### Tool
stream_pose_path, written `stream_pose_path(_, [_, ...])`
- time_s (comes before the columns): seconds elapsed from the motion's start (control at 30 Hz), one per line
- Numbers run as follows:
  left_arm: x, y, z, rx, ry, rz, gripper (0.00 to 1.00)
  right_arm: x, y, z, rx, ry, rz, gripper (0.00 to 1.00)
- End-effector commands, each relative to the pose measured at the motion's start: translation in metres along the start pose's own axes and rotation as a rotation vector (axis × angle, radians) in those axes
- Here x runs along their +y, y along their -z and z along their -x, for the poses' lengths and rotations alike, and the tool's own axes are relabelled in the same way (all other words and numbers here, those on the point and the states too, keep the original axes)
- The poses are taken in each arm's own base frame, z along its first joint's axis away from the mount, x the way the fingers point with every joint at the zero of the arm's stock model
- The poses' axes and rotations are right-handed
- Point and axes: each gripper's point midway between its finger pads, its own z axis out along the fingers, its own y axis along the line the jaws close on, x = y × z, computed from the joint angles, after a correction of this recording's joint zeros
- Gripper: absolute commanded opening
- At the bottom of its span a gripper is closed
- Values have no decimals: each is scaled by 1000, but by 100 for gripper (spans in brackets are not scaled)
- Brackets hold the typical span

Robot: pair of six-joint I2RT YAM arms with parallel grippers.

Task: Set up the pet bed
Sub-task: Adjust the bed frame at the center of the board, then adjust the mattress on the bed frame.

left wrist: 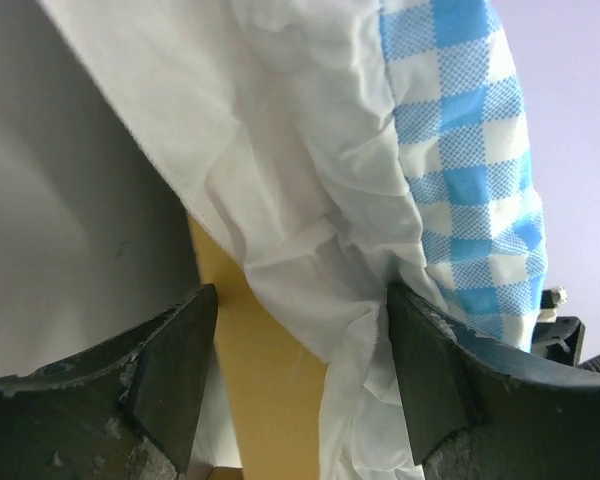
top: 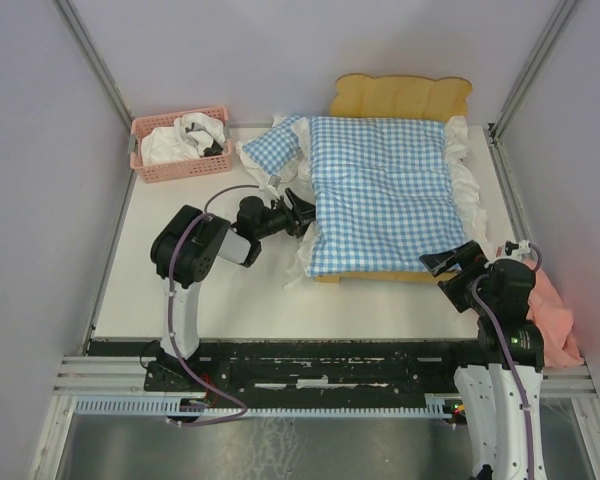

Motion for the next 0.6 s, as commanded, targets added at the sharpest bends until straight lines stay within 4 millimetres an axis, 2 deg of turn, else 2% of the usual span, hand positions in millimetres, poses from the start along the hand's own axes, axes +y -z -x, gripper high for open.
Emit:
stream_pose_path(0.0, [-48, -13, 0, 14, -48, -161, 76, 7, 9, 11, -43, 42, 2, 99])
stream_pose_path(0.07, [-48, -16, -1, 19, -48, -164, 76, 7, 9, 11, -48, 45, 0, 99])
stream_pose_path(0.23, [-28, -24, -7, 20, -16, -127, 76, 7, 9, 12, -50, 42, 2, 99])
stream_pose_path(0.33, [-23, -27, -10, 19, 2, -120, 74, 6, 8, 12, -51, 43, -2, 99])
stream_pose_path(0.47, [-34, -31, -17, 27, 8, -143, 73, 0, 5, 12, -57, 48, -24, 99])
stream_pose_path(0.57, [-44, -30, -18, 11, 26, -176, 71, -11, -2, 11, -55, 15, -72, 99])
